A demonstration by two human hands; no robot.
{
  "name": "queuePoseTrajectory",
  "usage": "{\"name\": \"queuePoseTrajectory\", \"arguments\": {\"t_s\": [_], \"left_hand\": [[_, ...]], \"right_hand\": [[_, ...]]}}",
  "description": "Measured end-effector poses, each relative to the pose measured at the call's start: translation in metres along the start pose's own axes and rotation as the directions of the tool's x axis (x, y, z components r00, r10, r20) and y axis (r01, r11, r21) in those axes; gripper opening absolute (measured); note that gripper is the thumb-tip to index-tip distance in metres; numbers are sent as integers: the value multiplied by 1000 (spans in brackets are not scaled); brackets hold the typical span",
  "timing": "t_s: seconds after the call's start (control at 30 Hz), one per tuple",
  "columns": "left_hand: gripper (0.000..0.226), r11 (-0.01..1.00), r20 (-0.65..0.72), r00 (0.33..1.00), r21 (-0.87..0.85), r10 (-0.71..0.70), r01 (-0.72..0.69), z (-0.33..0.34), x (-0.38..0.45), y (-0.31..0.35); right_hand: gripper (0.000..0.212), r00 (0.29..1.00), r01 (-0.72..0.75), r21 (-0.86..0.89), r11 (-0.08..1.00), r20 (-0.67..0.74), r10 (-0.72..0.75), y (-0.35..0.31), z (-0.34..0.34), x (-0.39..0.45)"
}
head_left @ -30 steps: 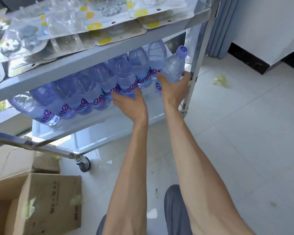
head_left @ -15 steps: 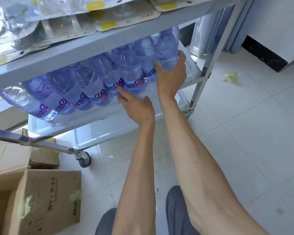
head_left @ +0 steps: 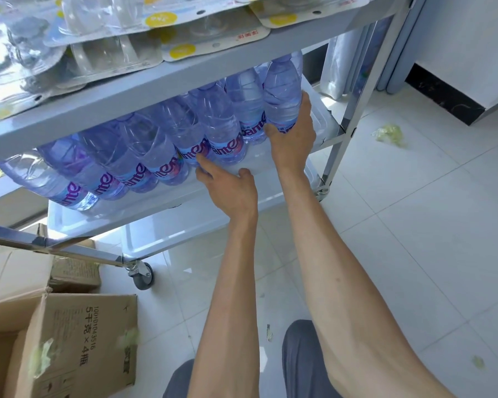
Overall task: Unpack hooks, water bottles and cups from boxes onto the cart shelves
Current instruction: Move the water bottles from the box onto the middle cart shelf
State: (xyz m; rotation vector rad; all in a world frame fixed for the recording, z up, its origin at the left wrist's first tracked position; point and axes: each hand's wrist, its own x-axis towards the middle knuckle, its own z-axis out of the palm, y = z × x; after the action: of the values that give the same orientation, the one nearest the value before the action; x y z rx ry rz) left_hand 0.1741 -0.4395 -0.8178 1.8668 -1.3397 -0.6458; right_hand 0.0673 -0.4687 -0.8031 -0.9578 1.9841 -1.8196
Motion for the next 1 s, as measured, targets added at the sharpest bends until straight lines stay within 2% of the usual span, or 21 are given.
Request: {"name": "queuePoseTrajectory", "arguments": {"t_s": [0.2,0.3,0.37,0.47,0.57,0.67,0.8,1.0], "left_hand": [[93,998,-30,998,-29,-55,54,-6,9,2],[93,998,-32,998,-21,-54,53,-7,9,0],[93,999,-33,998,-23,-48,47,-7,8,-2],[93,998,-34,998,-41,-46,45,-6,11,-5],[92,997,-42,998,-65,-47,44,-5,12,-6],[91,999,-67,997,-32,-27,25,-2,10,-5],[90,999,-80,996,-19,-32,31,1,11,-6],[89,999,-92,996,-44,-17,13,0,12,-8]], "right_hand": [[72,1000,0,32,999,30,0,2,0,3],[73,994,-50,43,998,104,46,3,-1,5],[66,979,-160,167,973,157,134,5,-6,6],[52,958,-287,380,879,118,262,3,-15,17],[43,938,-337,344,877,204,280,-6,-12,29],[44,940,-337,285,897,163,301,-3,-5,33],[47,941,-337,301,892,127,312,5,-1,37],[54,949,-293,316,902,208,235,12,9,40]]}}
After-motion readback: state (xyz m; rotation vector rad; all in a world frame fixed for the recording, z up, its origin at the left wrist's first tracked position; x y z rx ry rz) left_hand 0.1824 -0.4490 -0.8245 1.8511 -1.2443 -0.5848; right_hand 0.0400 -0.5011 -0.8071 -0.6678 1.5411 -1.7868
